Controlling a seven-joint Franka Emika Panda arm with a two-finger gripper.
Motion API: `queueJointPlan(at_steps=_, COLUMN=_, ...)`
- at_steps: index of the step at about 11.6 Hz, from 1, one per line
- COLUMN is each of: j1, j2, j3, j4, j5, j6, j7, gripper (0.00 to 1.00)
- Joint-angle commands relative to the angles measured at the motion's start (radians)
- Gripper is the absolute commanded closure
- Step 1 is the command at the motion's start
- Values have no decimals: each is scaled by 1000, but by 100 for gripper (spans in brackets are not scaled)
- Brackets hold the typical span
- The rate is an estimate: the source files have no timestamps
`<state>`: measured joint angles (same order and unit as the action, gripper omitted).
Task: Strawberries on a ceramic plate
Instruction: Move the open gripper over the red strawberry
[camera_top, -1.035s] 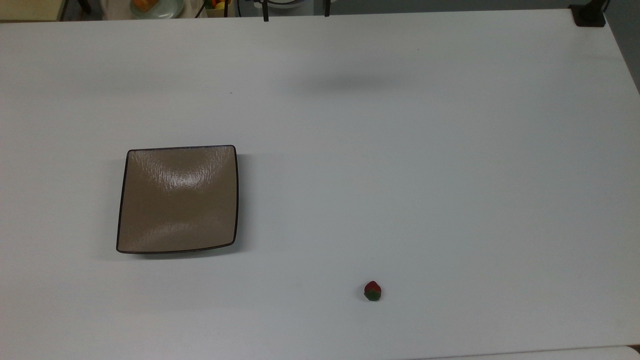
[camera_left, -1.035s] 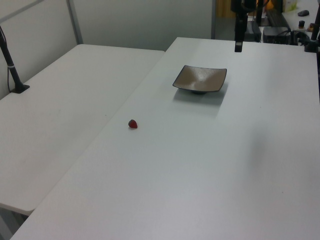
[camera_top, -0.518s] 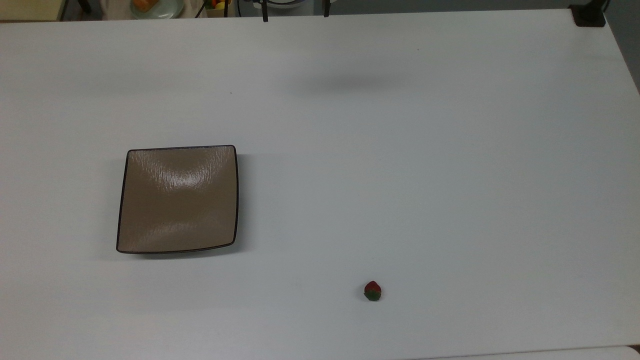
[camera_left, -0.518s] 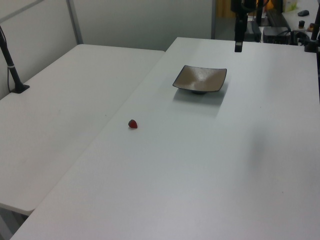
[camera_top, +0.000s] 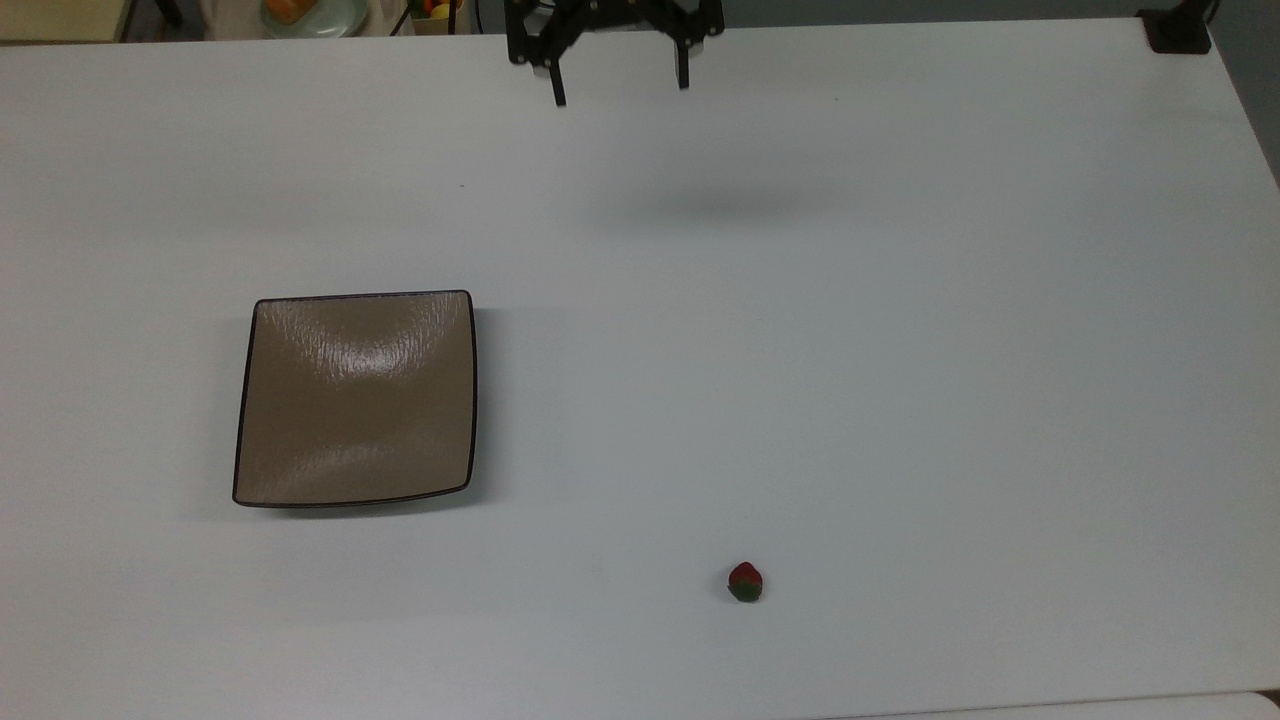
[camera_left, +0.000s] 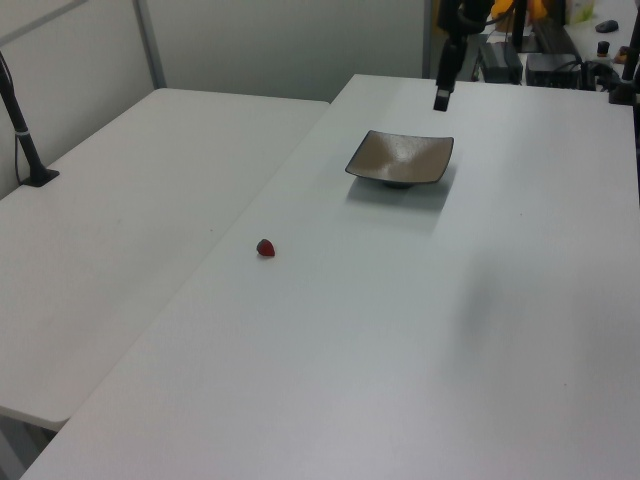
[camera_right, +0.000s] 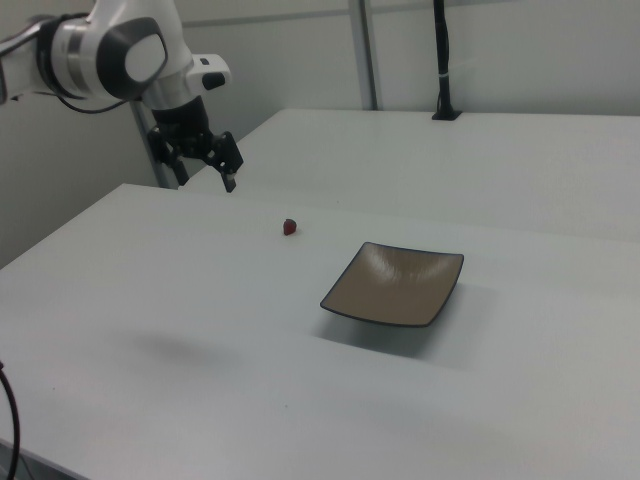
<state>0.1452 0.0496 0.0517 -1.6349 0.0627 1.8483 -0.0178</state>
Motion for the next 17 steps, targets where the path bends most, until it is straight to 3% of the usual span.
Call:
queueJointPlan(at_steps=1, j1=37, j2=109, j3=-24, j4=76, j5=19, j6=89, j7=9, gripper=0)
queueJointPlan(at_steps=4, j1=48, j2=241, j3=-24, j4=229, j5=25, j6=104, j7=41, gripper=0)
queueJointPlan(at_steps=8, j1=88, j2=424, j3=-32, j4=417, j5=23, j6=239, j7=114, gripper=0)
queueJointPlan(at_steps=10, j1=126, j2=534, j3=-61, j4=504, j5=20, j6=297, j7=143, gripper=0)
queueJointPlan(at_steps=12, j1=154, j2=630, j3=-73, j4=541, j5=20, j6=427, j7=179, gripper=0)
queueJointPlan(at_steps=17, j1=184, j2=742, j3=-85, j4=544, j5=16, j6=688, j7=196, gripper=0)
